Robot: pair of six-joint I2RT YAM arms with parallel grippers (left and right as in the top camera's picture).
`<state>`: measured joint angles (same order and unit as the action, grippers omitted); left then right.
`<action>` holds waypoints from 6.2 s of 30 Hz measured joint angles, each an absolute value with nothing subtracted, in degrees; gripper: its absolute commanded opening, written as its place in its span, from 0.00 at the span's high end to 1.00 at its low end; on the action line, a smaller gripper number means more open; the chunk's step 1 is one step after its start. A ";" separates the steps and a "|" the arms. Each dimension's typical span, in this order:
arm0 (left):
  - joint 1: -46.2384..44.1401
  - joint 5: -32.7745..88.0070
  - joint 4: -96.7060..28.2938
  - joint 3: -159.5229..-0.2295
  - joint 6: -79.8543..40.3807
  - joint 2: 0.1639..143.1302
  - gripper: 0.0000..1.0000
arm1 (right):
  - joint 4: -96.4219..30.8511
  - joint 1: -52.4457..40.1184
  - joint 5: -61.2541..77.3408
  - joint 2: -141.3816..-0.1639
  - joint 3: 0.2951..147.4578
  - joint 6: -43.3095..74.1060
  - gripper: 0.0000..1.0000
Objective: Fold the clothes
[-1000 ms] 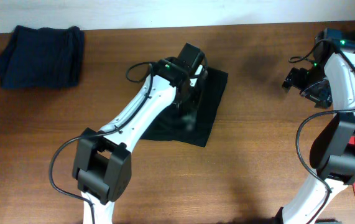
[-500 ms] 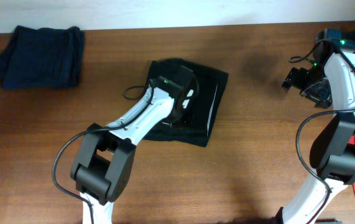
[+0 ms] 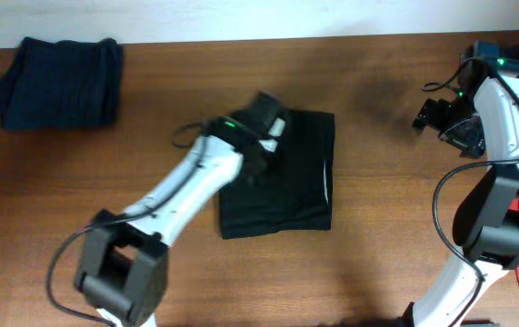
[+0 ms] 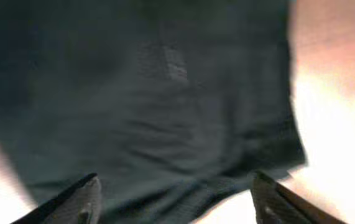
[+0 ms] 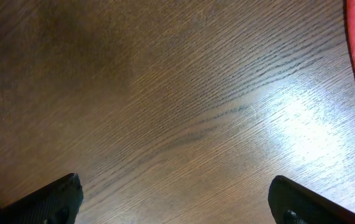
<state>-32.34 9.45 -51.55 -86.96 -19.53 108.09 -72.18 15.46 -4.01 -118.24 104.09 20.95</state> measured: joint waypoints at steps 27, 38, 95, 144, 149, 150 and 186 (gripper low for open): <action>-1.17 -3.31 -47.77 -97.91 -5.78 119.92 0.99 | -72.18 15.46 -4.01 -118.24 104.09 21.02 0.01; 7.01 -16.93 -41.76 -117.67 -5.80 119.96 0.99 | -72.23 15.46 -4.01 -118.24 104.09 21.02 0.01; 8.16 -4.10 -71.99 -119.04 -5.10 111.55 0.01 | -72.10 15.46 -3.99 -118.24 104.09 20.99 0.01; 0.75 5.85 -6.44 -7.07 -4.05 0.97 0.01 | -72.23 15.46 -3.99 -118.24 104.36 20.99 0.01; 0.75 5.78 3.77 -1.30 -4.05 0.80 0.01 | -72.18 15.46 -4.01 -118.24 104.36 21.02 0.01; 0.75 5.52 3.70 -0.95 -4.05 0.80 0.01 | -72.20 15.46 -4.01 -118.24 104.36 21.02 0.01; 0.75 -0.45 -4.56 -0.78 -4.05 0.60 0.01 | -72.18 -16.82 -3.49 -74.28 104.51 21.04 0.01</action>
